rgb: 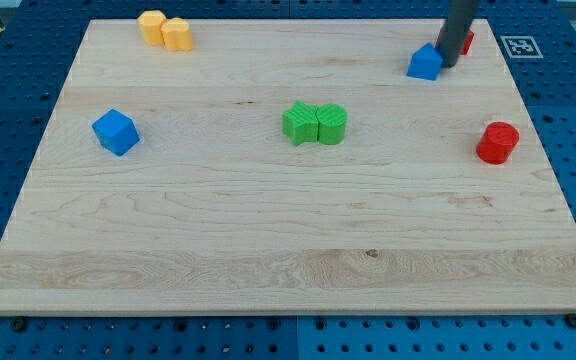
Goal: Slide the blue triangle to the top right of the green circle
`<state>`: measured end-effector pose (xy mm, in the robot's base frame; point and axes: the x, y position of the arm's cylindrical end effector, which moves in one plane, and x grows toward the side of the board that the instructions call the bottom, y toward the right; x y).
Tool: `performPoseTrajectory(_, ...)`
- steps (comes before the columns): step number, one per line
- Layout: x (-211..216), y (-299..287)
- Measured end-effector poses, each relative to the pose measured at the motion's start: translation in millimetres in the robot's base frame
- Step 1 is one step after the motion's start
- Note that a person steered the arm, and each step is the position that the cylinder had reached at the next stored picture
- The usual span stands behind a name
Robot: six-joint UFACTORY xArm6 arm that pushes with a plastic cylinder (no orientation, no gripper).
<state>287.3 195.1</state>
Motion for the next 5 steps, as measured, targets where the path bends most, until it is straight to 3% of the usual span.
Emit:
performPoseTrajectory(2, 0, -70)
performPoseTrajectory(5, 29, -96)
